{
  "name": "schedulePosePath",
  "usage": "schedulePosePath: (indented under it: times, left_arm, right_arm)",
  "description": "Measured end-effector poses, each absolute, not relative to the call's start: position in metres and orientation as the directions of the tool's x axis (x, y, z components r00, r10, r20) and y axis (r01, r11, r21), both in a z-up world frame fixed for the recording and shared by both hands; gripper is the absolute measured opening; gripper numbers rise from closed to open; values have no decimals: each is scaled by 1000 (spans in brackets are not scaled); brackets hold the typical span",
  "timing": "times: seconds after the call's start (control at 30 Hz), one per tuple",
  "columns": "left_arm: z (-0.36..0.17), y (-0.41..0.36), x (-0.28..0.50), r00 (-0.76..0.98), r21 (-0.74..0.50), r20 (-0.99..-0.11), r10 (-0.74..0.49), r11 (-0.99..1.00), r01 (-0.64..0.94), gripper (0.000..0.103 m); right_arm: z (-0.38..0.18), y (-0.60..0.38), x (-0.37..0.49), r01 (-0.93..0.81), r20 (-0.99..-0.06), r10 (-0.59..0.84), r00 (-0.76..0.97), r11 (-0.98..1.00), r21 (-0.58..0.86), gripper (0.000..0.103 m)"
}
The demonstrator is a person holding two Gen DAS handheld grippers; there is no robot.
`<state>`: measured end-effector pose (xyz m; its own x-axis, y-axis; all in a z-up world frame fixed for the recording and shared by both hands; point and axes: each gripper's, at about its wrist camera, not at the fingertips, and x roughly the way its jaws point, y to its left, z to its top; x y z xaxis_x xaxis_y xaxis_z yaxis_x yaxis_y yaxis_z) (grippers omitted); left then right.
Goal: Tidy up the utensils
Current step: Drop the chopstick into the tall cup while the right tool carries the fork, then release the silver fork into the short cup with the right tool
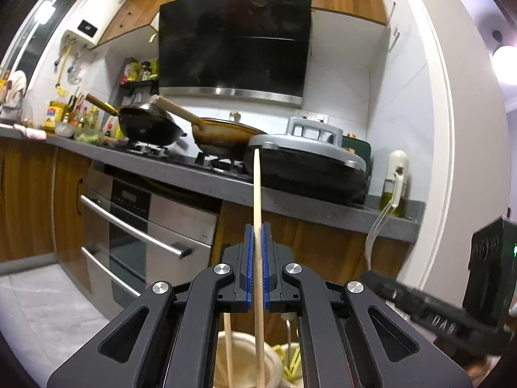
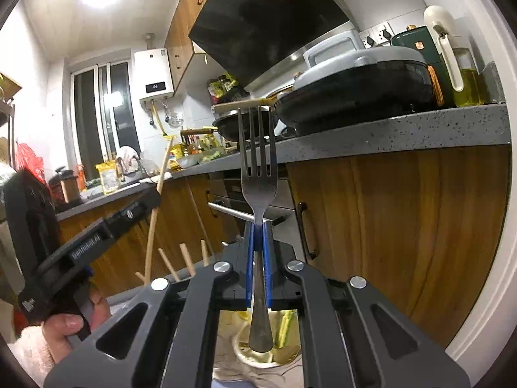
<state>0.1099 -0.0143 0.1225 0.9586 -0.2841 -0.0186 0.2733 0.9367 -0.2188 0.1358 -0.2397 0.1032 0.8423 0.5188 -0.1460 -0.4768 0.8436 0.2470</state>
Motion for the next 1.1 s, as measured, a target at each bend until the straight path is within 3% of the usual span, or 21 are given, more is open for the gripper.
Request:
schedulePosePath:
  times: [0.27,0.67,0.7,0.77,1.1]
  left_arm:
    - [104,-28,124,973,-125,-15,-230,966,226,5]
    - [89,-23,113,960,-75,-47,-275,960,271,5]
    - [88,-23,112,961,-74,-50,-272,961,268,7]
    - [86,-20,111,961,-85,-58,-272,960,267,22]
    - [85,-22,104,961,-75,-77,-266,963,261,30]
  right_arm:
    - [83,-221,139,-492,-195,523,830,850,187,5]
    - [64,-213,133,-512,-257,527,810,849,128,5]
    - [62,-214,134,-514,-264,530,806,848,132,5]
    - [57,-215,135,-518,-284,537,794,843,147,5]
    - [38,-212,133,-524,-361,545,757,836,164,9]
